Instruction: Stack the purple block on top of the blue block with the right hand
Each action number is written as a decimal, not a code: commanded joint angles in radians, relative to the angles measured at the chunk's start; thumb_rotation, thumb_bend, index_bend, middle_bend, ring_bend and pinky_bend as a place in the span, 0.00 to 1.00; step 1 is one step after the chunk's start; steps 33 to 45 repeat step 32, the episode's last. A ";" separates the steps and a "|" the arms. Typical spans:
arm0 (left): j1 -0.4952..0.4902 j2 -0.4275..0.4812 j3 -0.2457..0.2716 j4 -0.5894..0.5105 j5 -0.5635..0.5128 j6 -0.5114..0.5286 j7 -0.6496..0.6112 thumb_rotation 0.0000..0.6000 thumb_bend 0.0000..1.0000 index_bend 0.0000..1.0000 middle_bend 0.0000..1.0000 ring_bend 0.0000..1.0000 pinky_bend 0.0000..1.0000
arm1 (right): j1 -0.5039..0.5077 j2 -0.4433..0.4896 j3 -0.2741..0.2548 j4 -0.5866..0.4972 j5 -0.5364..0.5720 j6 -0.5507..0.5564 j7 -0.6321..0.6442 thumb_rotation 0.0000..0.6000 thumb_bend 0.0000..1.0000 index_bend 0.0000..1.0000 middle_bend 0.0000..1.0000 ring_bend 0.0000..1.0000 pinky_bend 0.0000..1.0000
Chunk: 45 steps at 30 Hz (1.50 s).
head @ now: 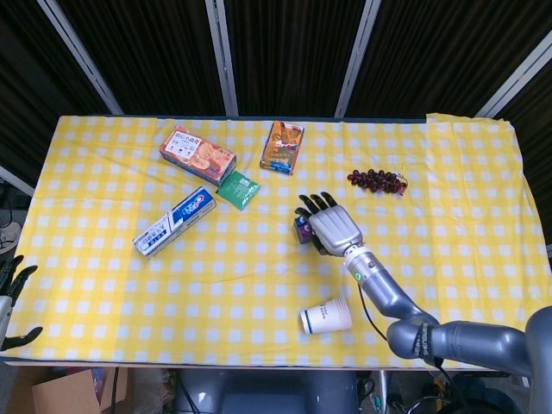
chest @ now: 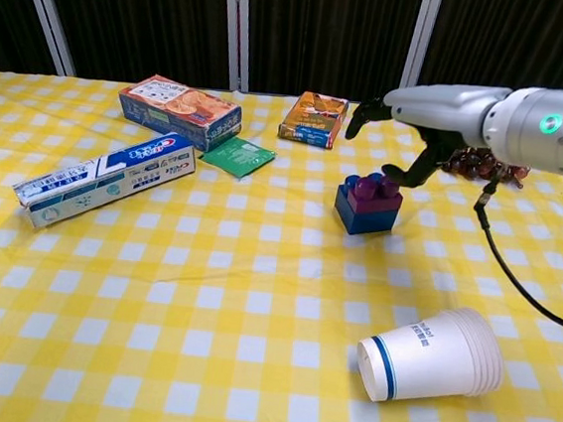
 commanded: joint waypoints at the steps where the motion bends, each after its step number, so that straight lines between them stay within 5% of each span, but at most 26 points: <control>1: 0.003 0.004 0.004 -0.005 0.014 0.005 -0.006 1.00 0.00 0.12 0.00 0.00 0.04 | -0.078 0.133 -0.004 -0.146 -0.040 0.101 0.019 1.00 0.60 0.18 0.00 0.01 0.00; 7: 0.004 0.011 0.015 -0.007 0.047 0.006 -0.028 1.00 0.00 0.12 0.00 0.00 0.04 | -0.262 0.297 -0.089 -0.361 -0.198 0.266 0.111 1.00 0.49 0.18 0.00 0.01 0.00; 10: 0.006 0.017 0.022 -0.008 0.065 0.007 -0.050 1.00 0.00 0.12 0.00 0.00 0.04 | -0.409 0.353 -0.189 -0.419 -0.347 0.382 0.191 1.00 0.44 0.18 0.00 0.01 0.00; 16: 0.020 0.035 0.045 -0.016 0.110 0.020 -0.087 1.00 0.00 0.12 0.00 0.00 0.04 | -0.670 0.350 -0.341 -0.276 -0.577 0.583 0.432 1.00 0.43 0.18 0.00 0.01 0.00; 21: 0.043 0.058 0.065 -0.036 0.159 0.058 -0.131 1.00 0.00 0.11 0.00 0.00 0.04 | -0.799 0.290 -0.351 -0.091 -0.592 0.682 0.557 1.00 0.43 0.18 0.00 0.01 0.00; 27: 0.061 0.064 0.066 -0.024 0.192 0.102 -0.157 1.00 0.00 0.04 0.00 0.00 0.04 | -0.878 0.256 -0.299 0.034 -0.618 0.801 0.606 1.00 0.43 0.13 0.00 0.01 0.00; 45: 0.058 0.057 0.061 -0.020 0.179 0.089 -0.141 1.00 0.00 0.04 0.00 0.00 0.04 | -0.905 0.249 -0.284 0.050 -0.628 0.803 0.585 1.00 0.43 0.13 0.00 0.01 0.00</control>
